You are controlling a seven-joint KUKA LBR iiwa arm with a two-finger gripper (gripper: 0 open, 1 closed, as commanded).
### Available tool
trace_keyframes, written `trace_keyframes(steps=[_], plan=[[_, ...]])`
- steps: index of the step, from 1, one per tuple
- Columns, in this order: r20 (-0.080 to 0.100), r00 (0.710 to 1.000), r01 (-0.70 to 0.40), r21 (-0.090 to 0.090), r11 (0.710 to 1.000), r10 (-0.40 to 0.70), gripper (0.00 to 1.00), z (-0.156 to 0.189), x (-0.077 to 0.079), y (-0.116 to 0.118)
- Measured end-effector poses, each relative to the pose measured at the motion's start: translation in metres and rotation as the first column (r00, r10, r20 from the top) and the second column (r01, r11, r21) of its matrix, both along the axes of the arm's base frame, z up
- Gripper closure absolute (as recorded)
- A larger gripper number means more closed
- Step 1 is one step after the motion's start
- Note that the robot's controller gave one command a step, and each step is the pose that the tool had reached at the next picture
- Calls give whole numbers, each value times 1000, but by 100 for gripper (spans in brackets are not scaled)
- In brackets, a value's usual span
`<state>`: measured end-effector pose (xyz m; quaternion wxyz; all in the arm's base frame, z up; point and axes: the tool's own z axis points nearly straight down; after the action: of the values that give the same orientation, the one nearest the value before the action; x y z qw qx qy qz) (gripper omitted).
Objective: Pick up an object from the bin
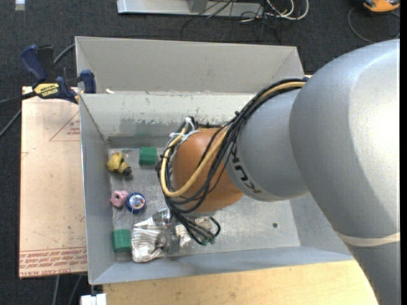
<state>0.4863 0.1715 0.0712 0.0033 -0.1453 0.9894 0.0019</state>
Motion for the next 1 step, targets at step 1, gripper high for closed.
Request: trace_keyframes(steps=[1], plan=[[0,1000,0,0,1000,0,100,0,0,0]])
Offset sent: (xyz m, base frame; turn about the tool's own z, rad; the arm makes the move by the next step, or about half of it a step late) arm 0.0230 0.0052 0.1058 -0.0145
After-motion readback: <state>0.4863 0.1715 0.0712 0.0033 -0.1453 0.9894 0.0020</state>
